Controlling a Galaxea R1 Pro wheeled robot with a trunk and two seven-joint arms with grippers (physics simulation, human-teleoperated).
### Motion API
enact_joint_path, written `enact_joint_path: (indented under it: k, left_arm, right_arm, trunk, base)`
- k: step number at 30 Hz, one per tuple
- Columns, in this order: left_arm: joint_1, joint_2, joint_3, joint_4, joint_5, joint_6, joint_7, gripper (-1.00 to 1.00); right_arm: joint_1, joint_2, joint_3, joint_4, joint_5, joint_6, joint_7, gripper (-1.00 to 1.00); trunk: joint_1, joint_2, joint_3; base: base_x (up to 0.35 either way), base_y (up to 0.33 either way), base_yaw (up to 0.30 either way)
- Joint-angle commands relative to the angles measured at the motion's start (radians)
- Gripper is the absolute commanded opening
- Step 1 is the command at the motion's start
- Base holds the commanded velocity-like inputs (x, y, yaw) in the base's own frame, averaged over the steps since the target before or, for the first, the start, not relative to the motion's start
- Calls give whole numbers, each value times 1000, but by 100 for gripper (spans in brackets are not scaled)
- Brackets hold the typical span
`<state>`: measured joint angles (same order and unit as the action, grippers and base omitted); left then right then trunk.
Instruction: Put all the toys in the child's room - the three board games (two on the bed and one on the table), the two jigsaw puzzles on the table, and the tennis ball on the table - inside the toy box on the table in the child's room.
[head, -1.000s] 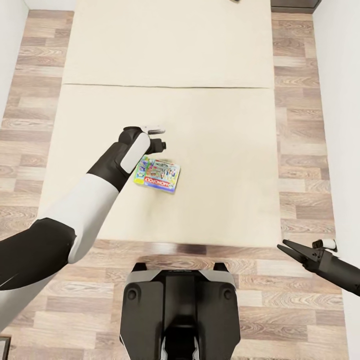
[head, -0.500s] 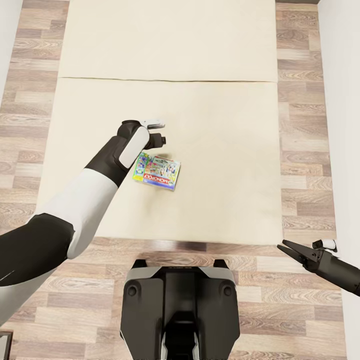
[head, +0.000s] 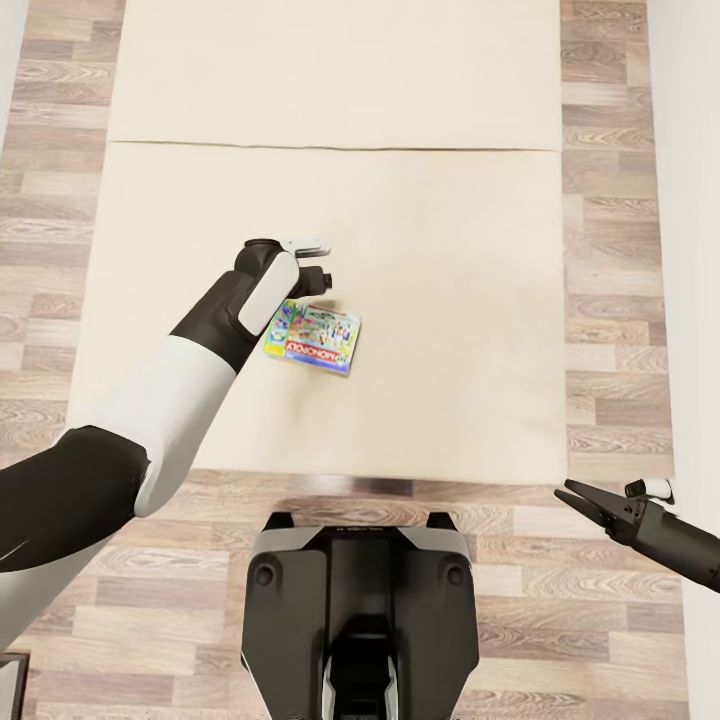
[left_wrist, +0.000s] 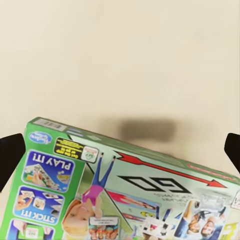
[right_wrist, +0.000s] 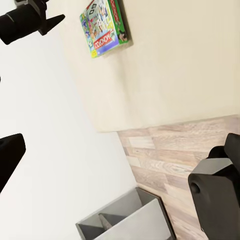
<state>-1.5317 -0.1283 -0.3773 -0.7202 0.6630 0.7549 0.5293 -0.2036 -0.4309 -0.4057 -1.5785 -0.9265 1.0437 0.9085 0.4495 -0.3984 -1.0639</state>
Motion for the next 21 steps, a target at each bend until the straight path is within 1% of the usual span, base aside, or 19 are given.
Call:
enact_joint_path:
  k: [1,15,21]
  left_arm:
    - [-1,0,-3,-1,10,1,10,100]
    - [-2,-1,-5,-2,8,3,9,100]
    - [-26,0,-5,-2,7,10,9,100]
  right_arm:
    - [0,0,-1,0,4,3,5,100]
    - [0,0,-1,0,5,3,6,100]
    - [0,0,-1,0,5,3,5,100]
  trunk:
    - [1,-2,-3]
    - [1,-2,-26]
    - [1,-2,-36]
  base:
    - [0,0,0]
    - [0,0,0]
    - [0,0,0]
